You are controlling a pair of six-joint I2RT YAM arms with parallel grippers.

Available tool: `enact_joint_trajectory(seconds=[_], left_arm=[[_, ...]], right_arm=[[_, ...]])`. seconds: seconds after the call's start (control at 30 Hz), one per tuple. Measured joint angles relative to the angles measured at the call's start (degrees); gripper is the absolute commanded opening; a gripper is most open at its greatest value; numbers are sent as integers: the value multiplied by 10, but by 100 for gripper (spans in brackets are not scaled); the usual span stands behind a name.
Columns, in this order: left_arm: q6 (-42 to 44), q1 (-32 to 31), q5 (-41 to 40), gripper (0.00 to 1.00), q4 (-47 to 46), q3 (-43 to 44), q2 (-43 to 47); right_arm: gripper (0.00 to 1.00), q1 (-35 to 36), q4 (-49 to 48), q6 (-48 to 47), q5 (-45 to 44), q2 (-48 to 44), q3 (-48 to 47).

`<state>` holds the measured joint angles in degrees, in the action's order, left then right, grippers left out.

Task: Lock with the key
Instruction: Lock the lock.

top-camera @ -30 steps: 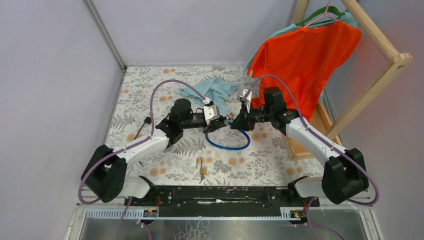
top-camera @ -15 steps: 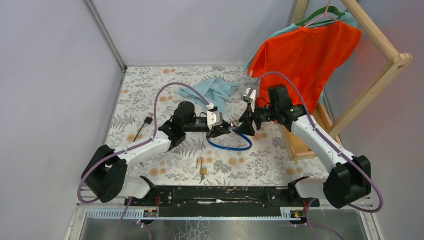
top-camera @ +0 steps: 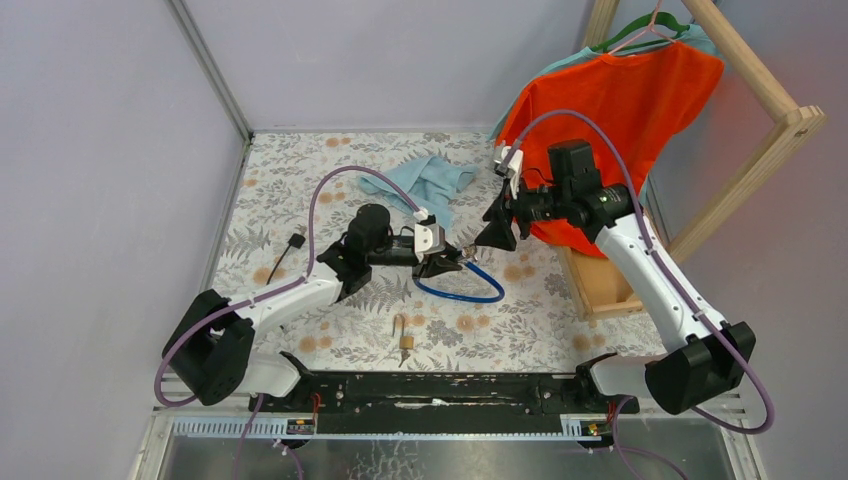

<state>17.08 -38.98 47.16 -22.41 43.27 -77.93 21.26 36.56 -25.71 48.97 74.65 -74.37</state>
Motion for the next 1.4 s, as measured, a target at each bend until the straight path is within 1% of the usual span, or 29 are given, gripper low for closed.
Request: enact_joint_trajectory(seconds=[0.2, 0.3, 0.43, 0.57, 0.7, 0.9, 1.0, 1.07, 1.13, 1.3, 1.4], left_arm=[[0, 0, 0, 0, 0, 0, 0], [0, 0, -2, 0, 0, 0, -2], [0, 0, -5, 0, 1, 0, -3], [0, 0, -9, 0, 1, 0, -3], [0, 0, -11, 0, 1, 0, -3], [0, 0, -13, 0, 7, 0, -3], [0, 0, -13, 0, 12, 0, -3], [0, 0, -12, 0, 15, 0, -3], [1, 0, -10, 0, 19, 0, -3], [16, 0, 4, 0, 32, 0, -3], [22, 2, 9, 0, 32, 0, -3]], right_arm=[[63, 13, 16, 16, 0, 15, -8], [56, 19, 20, 20, 0, 19, -8], [43, 27, 22, 24, 0, 19, -7], [38, 32, 26, 24, 0, 19, -5], [30, 33, 30, 21, -1, 22, -1], [13, 40, 37, -4, 0, 24, 0], [4, 44, 40, -42, 2, 23, 0], [1, 46, 45, -82, 2, 23, 0], [0, 48, 55, -136, 3, 23, 0], [0, 55, 97, -306, 10, 26, -7], [0, 57, 118, -379, 13, 30, -15]])
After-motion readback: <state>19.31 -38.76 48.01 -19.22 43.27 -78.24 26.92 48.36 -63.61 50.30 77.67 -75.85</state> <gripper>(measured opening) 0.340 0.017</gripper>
